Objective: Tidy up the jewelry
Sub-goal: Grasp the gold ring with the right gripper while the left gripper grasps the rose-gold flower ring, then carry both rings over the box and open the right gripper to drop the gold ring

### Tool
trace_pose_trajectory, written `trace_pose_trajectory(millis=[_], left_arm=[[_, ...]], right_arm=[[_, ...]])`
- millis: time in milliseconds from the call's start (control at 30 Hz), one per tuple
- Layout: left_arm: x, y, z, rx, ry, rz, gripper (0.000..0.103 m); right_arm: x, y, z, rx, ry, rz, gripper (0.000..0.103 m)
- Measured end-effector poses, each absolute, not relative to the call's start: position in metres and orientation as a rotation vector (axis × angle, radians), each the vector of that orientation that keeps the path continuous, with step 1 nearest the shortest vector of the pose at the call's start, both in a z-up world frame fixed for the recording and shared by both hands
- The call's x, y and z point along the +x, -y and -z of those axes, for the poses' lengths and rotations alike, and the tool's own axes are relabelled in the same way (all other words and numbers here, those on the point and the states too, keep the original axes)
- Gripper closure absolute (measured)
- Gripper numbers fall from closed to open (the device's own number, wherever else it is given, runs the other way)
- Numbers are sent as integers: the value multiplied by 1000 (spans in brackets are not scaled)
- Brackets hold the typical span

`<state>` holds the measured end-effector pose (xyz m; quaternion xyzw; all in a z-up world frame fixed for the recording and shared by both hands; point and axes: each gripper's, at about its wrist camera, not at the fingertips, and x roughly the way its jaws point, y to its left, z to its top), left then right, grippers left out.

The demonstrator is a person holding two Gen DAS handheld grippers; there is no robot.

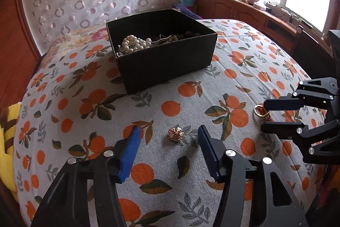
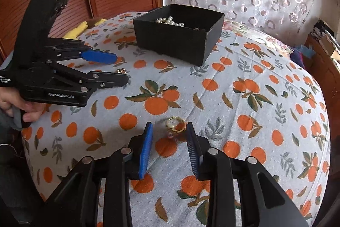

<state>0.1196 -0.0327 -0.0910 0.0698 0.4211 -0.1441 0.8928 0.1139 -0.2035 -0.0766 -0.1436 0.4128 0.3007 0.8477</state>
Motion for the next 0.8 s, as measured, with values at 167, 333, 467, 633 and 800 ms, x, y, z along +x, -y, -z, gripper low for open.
trace_pose_trajectory(millis=[167,333,467,633,800], left_arm=[[120,34,91,147,-871,296,72],[119,35,90,146,-865,301,89],[119,36,90,144,-859,301,89],[118,34,86,133,-848,295,89],[116,31,76,132,-820,285,89]], right_arm=[[114,206,77,-317,-864,-629,84],[113,210,76,-309,-852,-622,84],[114,213,72,-297,-839,-617,84],[115,216,66,-284,-820,-613,84],[118,216,60,-272,-800,-614,84]])
